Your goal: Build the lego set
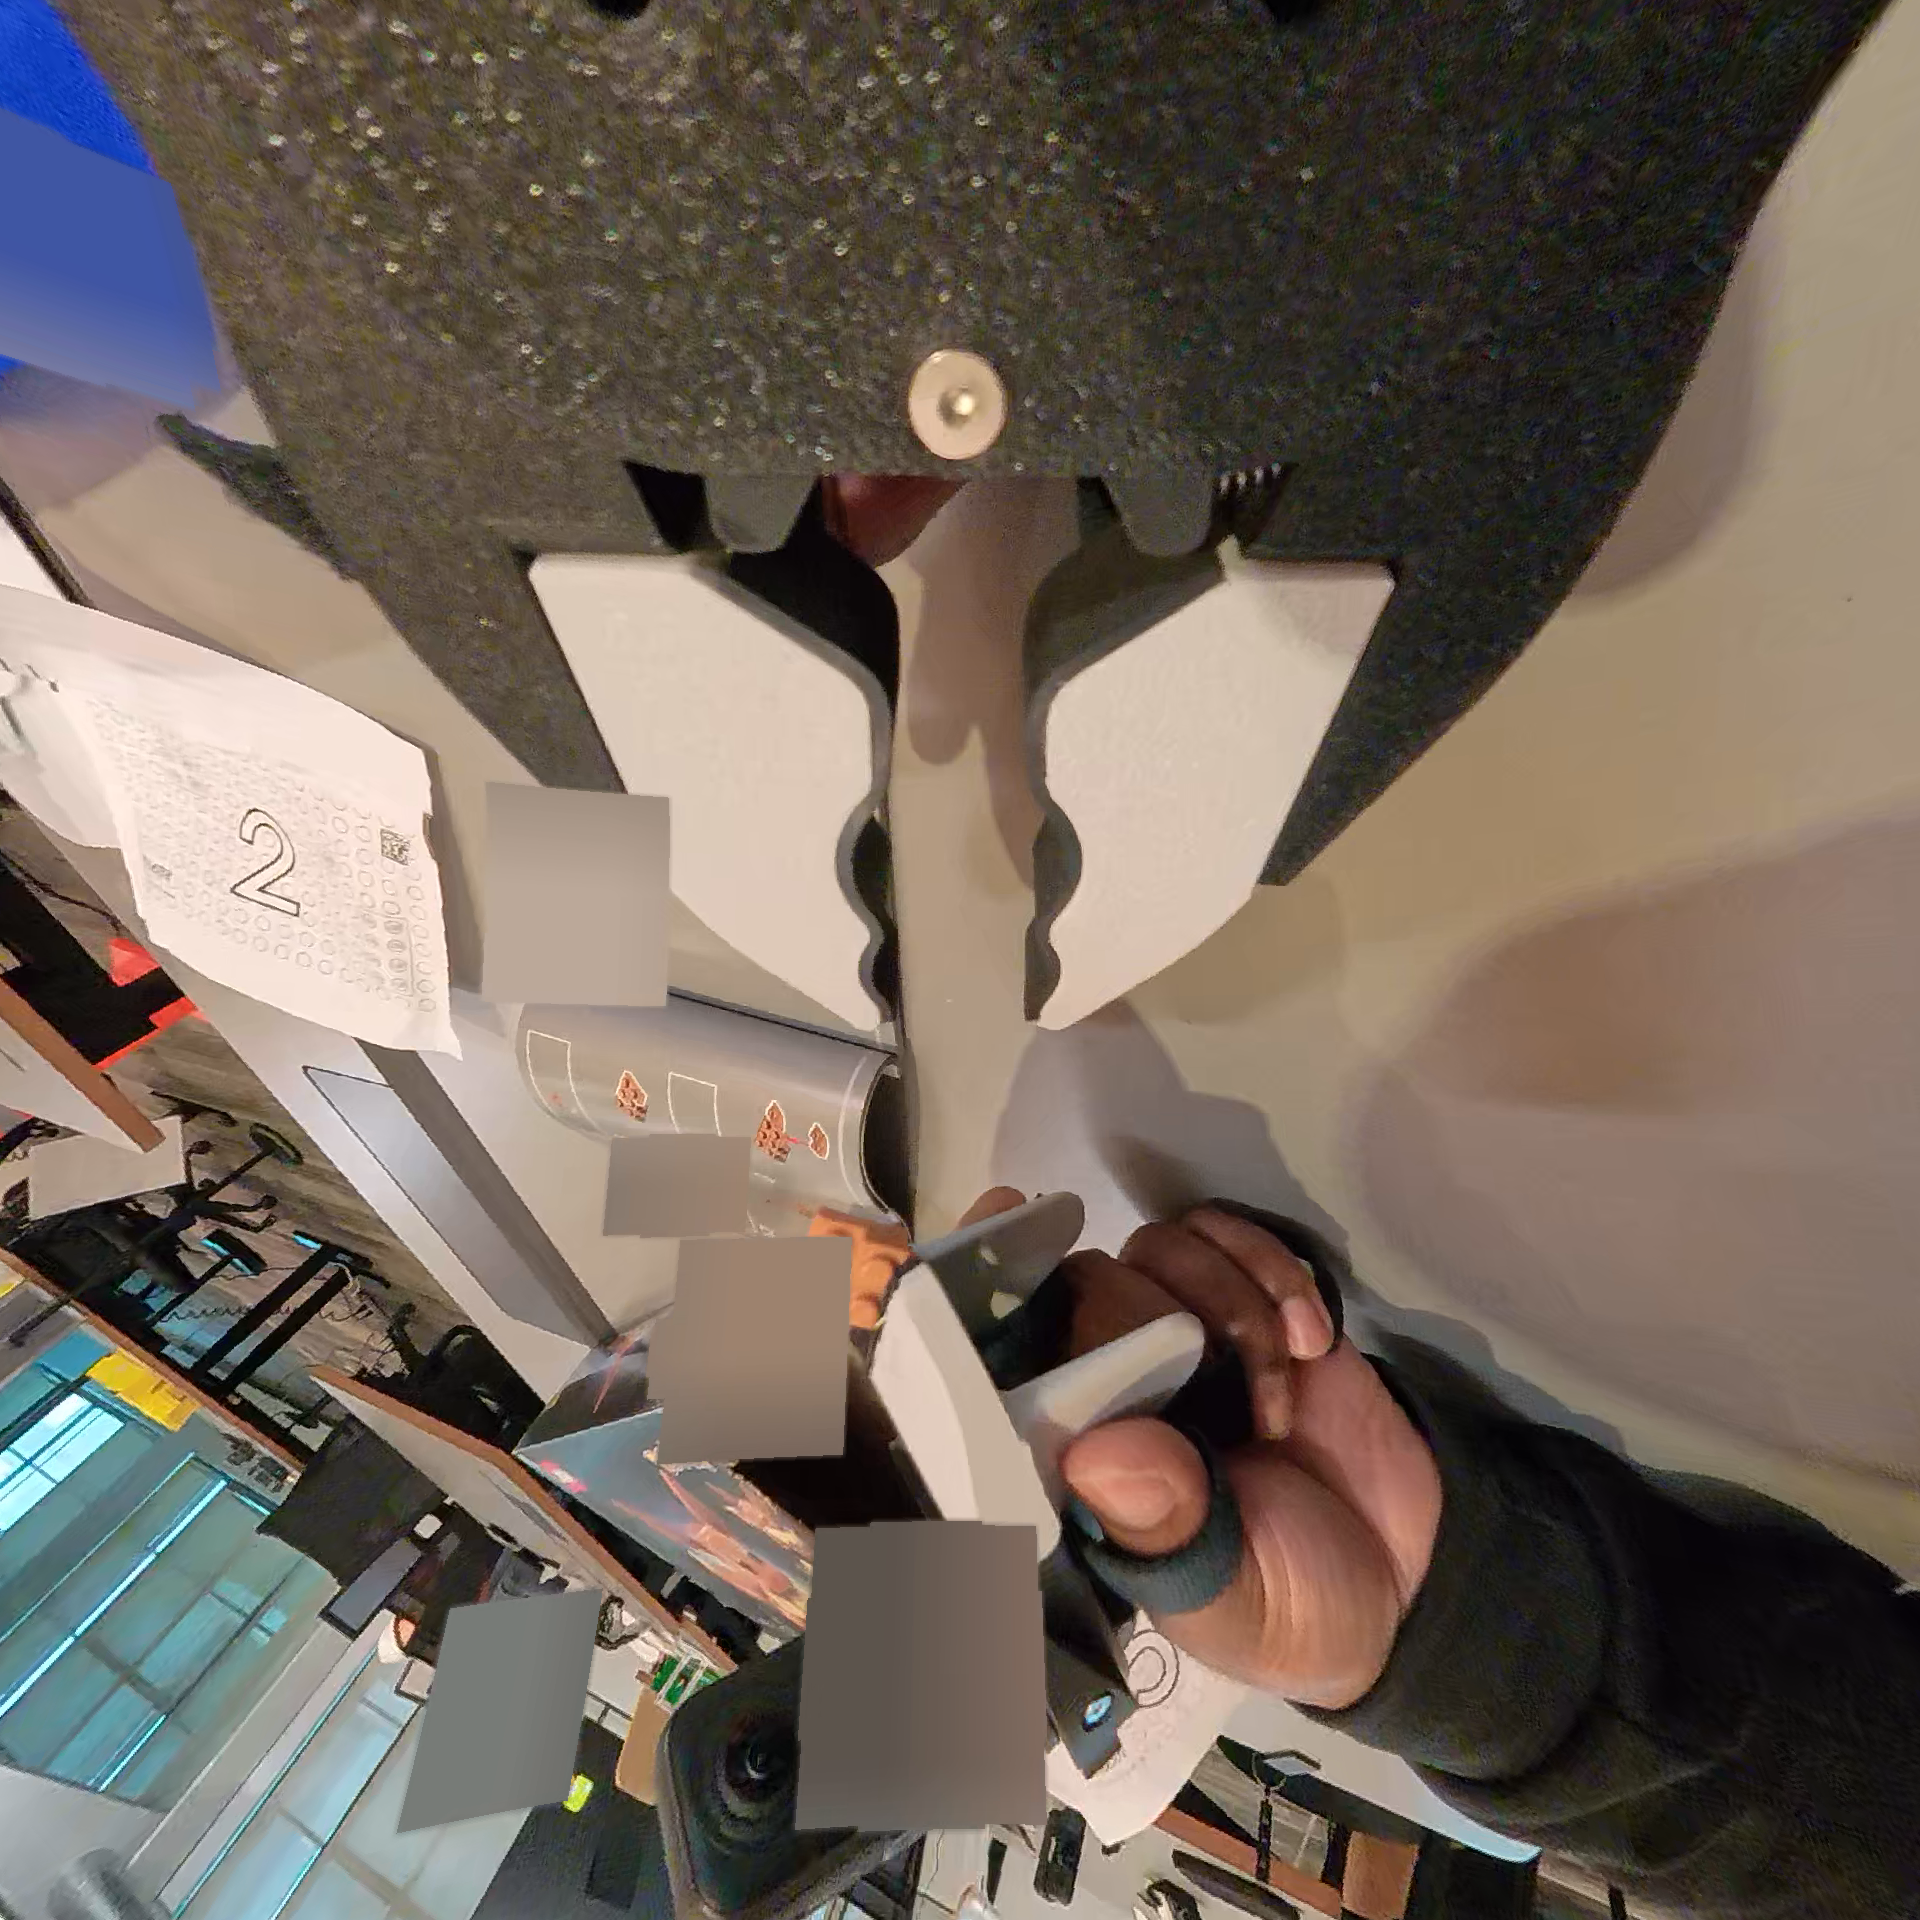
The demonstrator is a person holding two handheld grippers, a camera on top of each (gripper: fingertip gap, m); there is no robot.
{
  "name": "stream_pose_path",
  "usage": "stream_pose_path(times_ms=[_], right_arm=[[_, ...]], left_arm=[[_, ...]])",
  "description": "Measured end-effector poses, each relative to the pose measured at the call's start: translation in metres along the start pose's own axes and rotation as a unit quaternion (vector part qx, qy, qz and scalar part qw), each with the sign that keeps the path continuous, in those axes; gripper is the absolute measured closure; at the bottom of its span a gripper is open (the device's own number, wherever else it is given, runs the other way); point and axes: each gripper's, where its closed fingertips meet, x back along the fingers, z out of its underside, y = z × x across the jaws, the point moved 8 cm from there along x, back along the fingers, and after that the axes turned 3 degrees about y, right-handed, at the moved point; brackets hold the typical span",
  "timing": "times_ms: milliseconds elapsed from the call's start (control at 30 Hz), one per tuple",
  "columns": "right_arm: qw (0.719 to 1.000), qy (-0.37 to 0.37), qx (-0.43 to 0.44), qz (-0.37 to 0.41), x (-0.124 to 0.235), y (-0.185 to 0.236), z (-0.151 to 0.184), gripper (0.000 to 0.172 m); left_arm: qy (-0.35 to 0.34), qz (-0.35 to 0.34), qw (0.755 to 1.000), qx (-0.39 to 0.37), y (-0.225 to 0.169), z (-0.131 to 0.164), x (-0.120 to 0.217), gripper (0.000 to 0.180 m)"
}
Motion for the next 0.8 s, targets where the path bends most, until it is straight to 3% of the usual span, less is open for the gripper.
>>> stream_pose_path(times_ms=[800], right_arm=[[1.000,0.002,0.011,-0.009,0.0003,0.0024,0.0003,0.154]], left_arm=[[0.003,-0.019,1.000,-0.006,0.0000,0.0008,-0.0010,0.175]])
